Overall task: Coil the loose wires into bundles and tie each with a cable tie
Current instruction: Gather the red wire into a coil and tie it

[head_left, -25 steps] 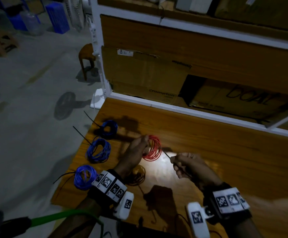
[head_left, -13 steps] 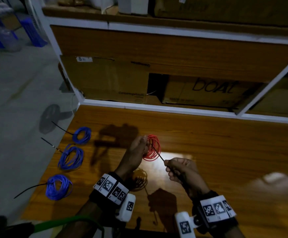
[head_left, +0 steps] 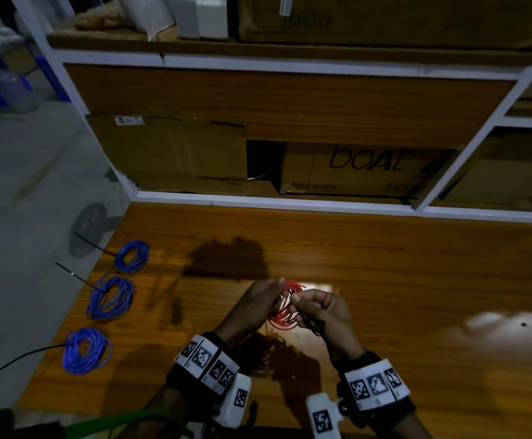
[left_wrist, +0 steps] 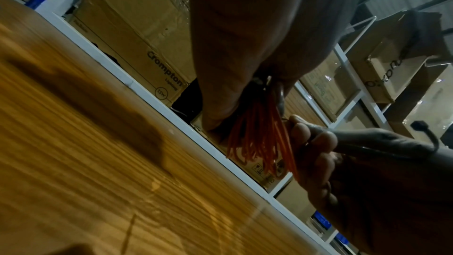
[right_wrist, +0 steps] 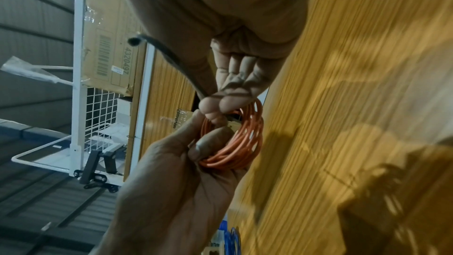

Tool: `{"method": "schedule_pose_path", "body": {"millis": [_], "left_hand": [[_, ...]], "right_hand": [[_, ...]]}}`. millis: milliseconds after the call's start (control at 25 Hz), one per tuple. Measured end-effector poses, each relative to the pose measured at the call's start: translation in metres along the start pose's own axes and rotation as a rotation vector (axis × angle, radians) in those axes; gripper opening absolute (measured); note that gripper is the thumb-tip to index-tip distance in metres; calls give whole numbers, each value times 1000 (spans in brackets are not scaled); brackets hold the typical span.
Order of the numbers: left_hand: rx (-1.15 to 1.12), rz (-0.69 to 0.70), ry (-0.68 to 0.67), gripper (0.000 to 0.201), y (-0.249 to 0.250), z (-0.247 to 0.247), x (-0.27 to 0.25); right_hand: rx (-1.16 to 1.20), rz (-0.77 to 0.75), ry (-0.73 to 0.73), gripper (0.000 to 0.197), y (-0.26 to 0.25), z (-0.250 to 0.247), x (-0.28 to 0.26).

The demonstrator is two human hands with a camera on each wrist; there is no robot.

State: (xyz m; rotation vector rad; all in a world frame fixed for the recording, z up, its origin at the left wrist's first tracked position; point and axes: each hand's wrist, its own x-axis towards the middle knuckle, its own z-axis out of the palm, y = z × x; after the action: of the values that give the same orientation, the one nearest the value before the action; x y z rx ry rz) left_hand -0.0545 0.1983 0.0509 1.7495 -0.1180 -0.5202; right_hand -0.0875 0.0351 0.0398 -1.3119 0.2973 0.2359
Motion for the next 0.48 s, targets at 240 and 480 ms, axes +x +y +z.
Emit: {"method": "schedule_pose_path", "body": {"millis": [240,480], "left_hand": [[63,-71,15,38,-6,14,8],[91,-69,56,32,-1,22,6]], "right_hand": [[-132,-35,83,8,10,-8,2],[-132,-53,78,8,13,-8,4]]}}
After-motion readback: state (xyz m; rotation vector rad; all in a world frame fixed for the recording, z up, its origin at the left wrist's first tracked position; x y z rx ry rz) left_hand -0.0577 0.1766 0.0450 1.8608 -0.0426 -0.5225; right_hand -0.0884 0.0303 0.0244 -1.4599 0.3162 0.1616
